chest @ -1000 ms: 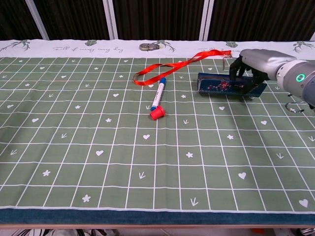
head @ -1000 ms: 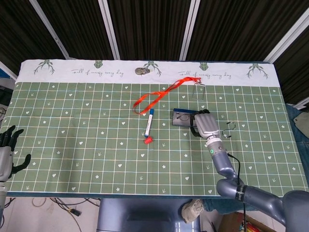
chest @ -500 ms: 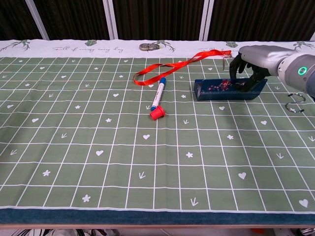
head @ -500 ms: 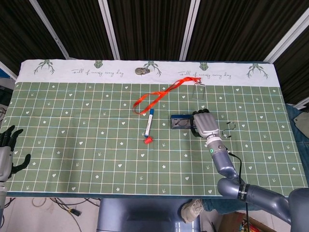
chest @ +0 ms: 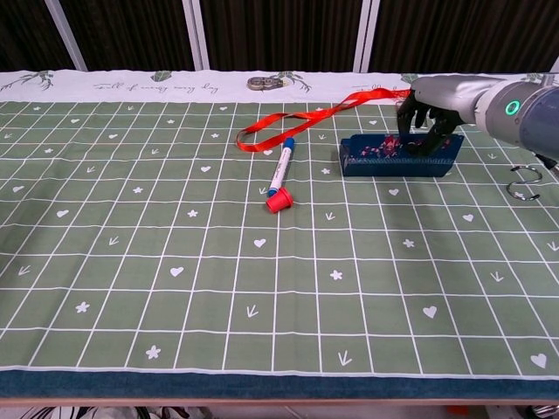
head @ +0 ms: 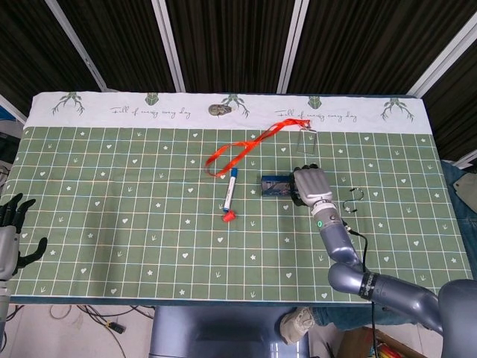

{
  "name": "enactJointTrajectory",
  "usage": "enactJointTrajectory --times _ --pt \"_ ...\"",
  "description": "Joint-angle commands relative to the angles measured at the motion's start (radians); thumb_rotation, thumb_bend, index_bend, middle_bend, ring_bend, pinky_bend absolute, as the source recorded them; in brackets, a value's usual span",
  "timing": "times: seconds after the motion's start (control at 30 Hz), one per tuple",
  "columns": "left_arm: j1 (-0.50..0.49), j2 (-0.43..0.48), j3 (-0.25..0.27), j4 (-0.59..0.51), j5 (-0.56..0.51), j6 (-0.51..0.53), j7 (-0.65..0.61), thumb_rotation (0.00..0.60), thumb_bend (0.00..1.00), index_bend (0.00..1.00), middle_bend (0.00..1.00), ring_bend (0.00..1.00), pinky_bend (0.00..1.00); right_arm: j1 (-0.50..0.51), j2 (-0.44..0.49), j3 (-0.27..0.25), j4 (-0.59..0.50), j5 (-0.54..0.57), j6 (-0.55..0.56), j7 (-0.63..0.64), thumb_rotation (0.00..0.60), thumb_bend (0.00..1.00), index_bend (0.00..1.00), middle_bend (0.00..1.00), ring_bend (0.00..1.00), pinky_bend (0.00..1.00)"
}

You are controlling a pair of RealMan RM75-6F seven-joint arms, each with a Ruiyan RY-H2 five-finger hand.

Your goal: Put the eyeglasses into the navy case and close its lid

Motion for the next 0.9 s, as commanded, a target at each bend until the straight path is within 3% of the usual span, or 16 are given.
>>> enactJointTrajectory --times 0.03,0.9 --pt "0.000 0.000 0.000 0.000 0.000 -0.001 0.000 0.600 0.36 0.12 0.00 0.00 0.00 0.010 -0.002 -0.001 0.001 0.016 0.007 -0.010 0.600 0.58 0.71 0.34 0.27 0.20" --pt "0.000 -0.003 0.000 0.005 0.000 0.005 0.012 0.600 0.36 0.12 0.00 0.00 0.00 0.123 -0.034 -0.014 0.115 0.202 -0.040 -0.099 0.600 0.58 0.71 0.33 0.26 0.20"
